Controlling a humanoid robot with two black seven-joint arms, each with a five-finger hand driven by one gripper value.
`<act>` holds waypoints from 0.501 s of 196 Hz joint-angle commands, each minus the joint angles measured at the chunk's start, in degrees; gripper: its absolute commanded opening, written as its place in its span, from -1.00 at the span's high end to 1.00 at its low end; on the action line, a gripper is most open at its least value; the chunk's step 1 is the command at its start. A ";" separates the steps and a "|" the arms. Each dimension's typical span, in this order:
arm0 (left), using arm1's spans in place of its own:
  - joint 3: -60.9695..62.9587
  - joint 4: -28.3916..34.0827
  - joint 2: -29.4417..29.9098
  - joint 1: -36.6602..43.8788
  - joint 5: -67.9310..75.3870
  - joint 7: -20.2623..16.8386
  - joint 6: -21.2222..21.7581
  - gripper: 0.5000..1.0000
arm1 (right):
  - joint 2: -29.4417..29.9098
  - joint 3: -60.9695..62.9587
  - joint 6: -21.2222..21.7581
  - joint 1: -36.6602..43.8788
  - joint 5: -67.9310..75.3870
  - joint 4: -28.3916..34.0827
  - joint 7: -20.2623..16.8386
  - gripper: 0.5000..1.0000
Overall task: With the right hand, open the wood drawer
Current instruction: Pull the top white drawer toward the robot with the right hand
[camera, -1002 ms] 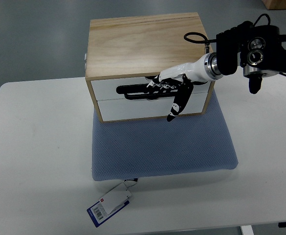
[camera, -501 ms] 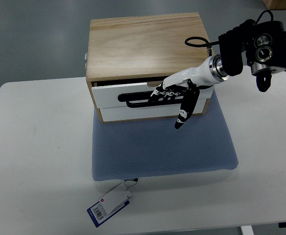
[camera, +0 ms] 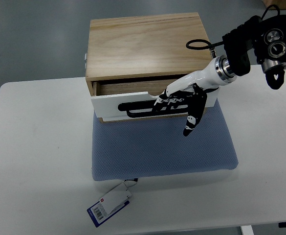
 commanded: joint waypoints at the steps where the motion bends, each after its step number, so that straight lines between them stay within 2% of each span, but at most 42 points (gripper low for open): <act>1: 0.00 0.00 0.00 0.00 0.00 0.01 0.00 -1.00 | -0.82 0.01 0.05 0.14 1.23 0.51 0.01 -0.68; 98: 0.00 0.00 0.00 0.00 0.00 0.01 0.00 -1.00 | -2.14 0.01 0.05 0.85 2.81 1.65 0.01 -0.68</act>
